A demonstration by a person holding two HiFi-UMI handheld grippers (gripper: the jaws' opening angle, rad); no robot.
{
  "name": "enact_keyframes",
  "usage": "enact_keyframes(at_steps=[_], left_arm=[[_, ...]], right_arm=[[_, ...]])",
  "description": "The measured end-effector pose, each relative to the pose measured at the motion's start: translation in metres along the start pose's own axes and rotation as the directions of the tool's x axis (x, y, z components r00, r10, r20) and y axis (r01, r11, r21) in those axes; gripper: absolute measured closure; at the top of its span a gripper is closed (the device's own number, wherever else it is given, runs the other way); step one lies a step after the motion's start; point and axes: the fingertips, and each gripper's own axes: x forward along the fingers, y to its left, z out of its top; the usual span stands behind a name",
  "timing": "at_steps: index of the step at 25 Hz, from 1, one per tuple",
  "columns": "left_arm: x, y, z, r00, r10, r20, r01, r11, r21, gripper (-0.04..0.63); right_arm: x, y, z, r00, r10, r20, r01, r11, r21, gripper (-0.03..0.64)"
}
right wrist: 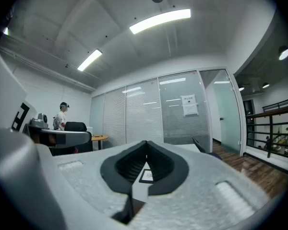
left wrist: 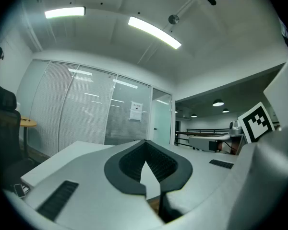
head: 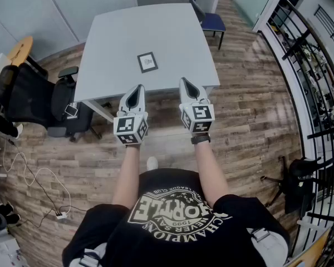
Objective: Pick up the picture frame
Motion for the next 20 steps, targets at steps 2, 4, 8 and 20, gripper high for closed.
enact_keyframes(at_steps=[2, 4, 8, 20], left_arm=[[0.001, 0.009, 0.002, 1.0, 0.001, 0.002, -0.001, 1.0, -0.003, 0.591], [0.003, 0.021, 0.002, 1.0, 0.003, 0.003, -0.003, 1.0, -0.009, 0.591], [0.006, 0.048, 0.0, 1.0, 0.003, -0.003, -0.003, 1.0, -0.024, 0.591], [0.006, 0.12, -0.018, 0.999, -0.01, -0.033, 0.007, 0.996, -0.092, 0.59]], right_arm=[[0.009, 0.003, -0.003, 1.0, -0.017, -0.018, 0.017, 1.0, 0.014, 0.618], [0.019, 0.006, -0.013, 0.997, -0.032, -0.065, 0.035, 0.998, 0.044, 0.618], [0.038, 0.011, -0.037, 0.986, -0.072, -0.151, 0.087, 0.992, 0.095, 0.618], [0.087, 0.069, -0.046, 0.98, -0.095, -0.173, 0.105, 0.993, 0.054, 0.618]])
